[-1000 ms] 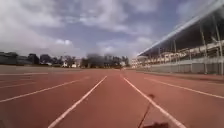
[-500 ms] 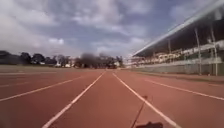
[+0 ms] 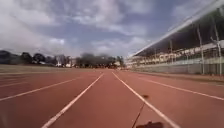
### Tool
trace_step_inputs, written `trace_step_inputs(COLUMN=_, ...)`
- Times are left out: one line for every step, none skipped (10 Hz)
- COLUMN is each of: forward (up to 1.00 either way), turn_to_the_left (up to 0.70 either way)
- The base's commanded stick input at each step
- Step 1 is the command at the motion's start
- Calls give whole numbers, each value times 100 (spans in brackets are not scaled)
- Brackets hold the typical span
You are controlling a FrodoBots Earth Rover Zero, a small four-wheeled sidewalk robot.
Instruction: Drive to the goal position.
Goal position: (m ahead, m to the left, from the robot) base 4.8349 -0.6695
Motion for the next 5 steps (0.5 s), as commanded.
trace_step_inputs(forward=70, turn_to_the_left=0)
trace_step_inputs(forward=70, turn_to_the_left=0)
trace_step_inputs(forward=70, turn_to_the_left=0)
trace_step_inputs(forward=70, turn_to_the_left=0)
trace_step_inputs(forward=70, turn_to_the_left=0)
